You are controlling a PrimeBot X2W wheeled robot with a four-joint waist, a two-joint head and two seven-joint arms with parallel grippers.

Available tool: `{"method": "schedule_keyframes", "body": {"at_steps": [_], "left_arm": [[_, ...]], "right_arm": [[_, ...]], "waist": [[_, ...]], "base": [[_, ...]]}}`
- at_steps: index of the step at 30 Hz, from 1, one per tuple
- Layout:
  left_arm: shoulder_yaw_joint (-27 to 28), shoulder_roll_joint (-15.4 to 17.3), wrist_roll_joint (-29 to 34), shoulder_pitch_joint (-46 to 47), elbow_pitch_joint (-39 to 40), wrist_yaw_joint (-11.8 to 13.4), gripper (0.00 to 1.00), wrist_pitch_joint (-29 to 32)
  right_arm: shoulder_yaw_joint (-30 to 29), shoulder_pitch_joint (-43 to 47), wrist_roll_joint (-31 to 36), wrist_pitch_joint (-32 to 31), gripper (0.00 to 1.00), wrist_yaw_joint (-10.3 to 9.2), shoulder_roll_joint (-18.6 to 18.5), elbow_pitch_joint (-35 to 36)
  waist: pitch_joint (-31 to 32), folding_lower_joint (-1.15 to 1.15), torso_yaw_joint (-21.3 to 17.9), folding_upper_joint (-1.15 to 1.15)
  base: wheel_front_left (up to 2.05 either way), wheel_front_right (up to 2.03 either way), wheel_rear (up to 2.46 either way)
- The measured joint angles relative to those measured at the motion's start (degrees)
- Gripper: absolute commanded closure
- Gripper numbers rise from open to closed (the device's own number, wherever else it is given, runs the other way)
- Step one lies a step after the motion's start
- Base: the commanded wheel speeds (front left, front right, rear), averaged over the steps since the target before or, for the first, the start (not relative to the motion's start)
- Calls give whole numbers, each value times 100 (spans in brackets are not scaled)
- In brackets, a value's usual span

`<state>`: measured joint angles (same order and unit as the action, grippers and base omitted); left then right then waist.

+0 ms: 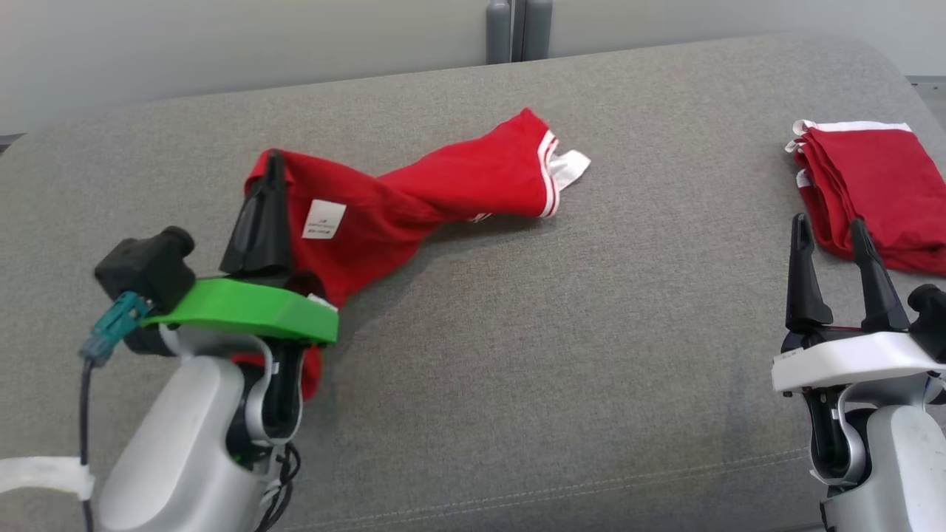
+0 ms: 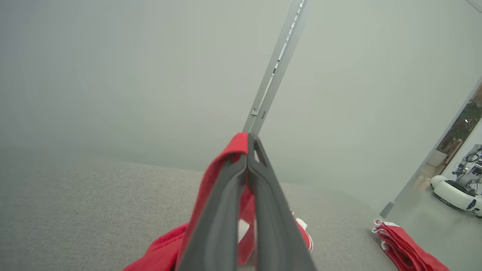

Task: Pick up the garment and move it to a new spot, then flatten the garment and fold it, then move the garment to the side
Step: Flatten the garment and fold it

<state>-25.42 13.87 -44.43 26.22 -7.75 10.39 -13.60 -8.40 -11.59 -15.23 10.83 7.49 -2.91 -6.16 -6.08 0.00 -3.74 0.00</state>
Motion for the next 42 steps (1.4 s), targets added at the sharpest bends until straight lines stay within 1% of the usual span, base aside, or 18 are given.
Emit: {"method": "schedule_keyframes", "body": {"at_steps": [3, 4, 6, 10, 12, 15, 21, 23, 26, 28, 30, 34, 37, 42], "left_arm": [[233, 297, -115, -335, 385, 232, 100, 125], [233, 297, -115, -335, 385, 232, 100, 125], [313, 424, -176, -534, 468, 324, 100, 214], [255, 437, -227, -631, 470, 321, 100, 344], [133, 402, -178, -543, 411, 271, 100, 354], [-73, 205, -70, -174, 380, 172, 100, 349], [-532, -127, 479, 812, 385, -65, 100, 234], [-606, -250, 583, 1109, 495, -132, 100, 168], [-570, -321, 614, 1338, 680, -175, 100, 116], [-535, -257, 588, 1318, 678, -168, 100, 156], [-457, -100, 530, 1166, 545, -133, 100, 199], [-345, 126, 347, 612, 59, -140, 100, 223], [-188, 252, 299, 398, -298, -175, 100, 85], [8, 221, 243, 395, -360, -289, 100, -59]], "right_arm": [[-26, 53, -3, -16, 0, 0, 1, 51], [-26, 53, -3, -16, 0, 0, 1, 51], [-31, 70, -11, -42, 0, 0, 1, 68], [-8, 73, -43, -43, 0, 0, 1, 63], [18, 66, -55, -42, 0, 0, 2, 47], [66, 51, -80, -40, 0, 0, 2, 11], [94, 37, -98, -7, 0, 0, 3, -42], [96, 37, -104, 5, 0, 0, 3, -54], [79, 40, -105, 12, 0, 0, 2, -60], [65, 43, -105, 20, 0, 0, 2, -60], [49, 46, -107, 21, 0, 0, 2, -57], [31, 52, -121, 35, 0, 0, 3, -71], [44, 51, -122, 35, 0, 0, 3, -98], [79, 46, -111, 29, 0, 0, 3, -129]], "waist": [[13, 0, 43, 0], [13, 0, 43, 0], [-14, 0, 51, 0], [-70, 0, 51, 0], [-80, 0, 36, 0], [-80, 0, 0, 0], [-68, 0, -113, 0], [-65, 0, -156, 0], [-67, 0, -196, 0], [-77, 0, -202, 0], [-91, 0, -193, 0], [-124, 0, -133, 0], [-149, 0, -68, 0], [-161, 0, 55, 0]], "base": [[0, 0, 0], [0, 0, 0], [0, 0, 0], [0, 0, 0], [0, 0, 0], [0, 0, 0], [0, 0, 0], [0, 0, 0], [0, 0, 0], [0, 0, 0], [0, 0, 0], [0, 0, 0], [0, 0, 0], [0, 0, 0]]}}
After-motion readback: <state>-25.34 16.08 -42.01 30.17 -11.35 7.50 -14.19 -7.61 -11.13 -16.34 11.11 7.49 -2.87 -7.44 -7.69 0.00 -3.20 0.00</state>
